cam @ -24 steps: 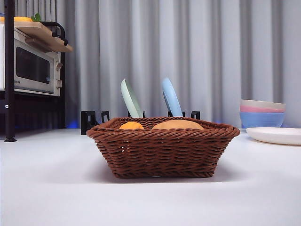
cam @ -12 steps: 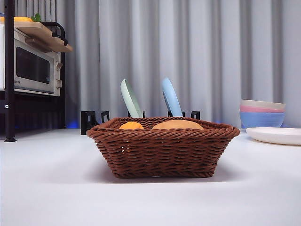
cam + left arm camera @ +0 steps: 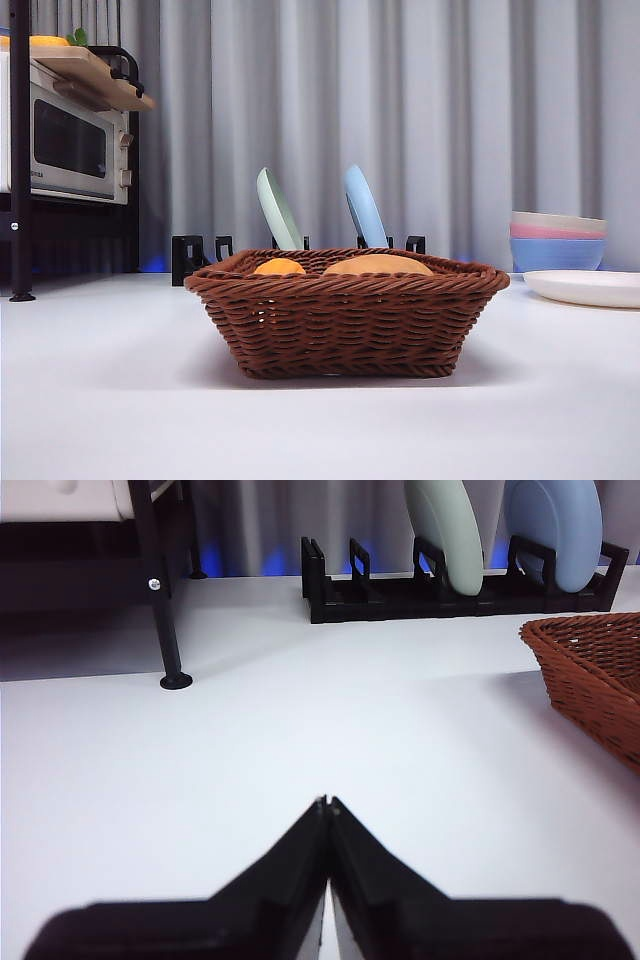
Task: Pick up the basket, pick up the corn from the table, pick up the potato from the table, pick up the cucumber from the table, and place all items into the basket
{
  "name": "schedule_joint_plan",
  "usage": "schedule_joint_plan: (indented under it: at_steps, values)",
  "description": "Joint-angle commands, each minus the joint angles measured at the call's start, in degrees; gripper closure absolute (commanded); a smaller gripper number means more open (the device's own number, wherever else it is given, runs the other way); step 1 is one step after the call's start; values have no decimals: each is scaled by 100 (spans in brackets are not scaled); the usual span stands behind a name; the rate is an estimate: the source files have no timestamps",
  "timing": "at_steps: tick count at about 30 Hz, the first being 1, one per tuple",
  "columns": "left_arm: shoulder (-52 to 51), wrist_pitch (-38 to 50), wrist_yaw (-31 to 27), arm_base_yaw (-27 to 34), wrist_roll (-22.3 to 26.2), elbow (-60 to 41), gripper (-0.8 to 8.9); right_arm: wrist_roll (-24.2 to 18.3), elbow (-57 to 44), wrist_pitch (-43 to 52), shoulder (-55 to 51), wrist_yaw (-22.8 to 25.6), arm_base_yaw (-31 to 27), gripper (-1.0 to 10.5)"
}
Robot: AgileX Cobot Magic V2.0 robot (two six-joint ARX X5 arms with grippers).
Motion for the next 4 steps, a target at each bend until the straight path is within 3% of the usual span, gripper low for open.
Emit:
schedule_joint_plan:
  at_steps: [1, 4]
  values:
    - [-9, 24, 31, 20, -33, -85, 817, 72, -63, -55, 2, -2, -9, 945]
    - [-9, 24, 31, 20, -33, -85, 817, 72, -63, -55, 2, -2, -9, 945]
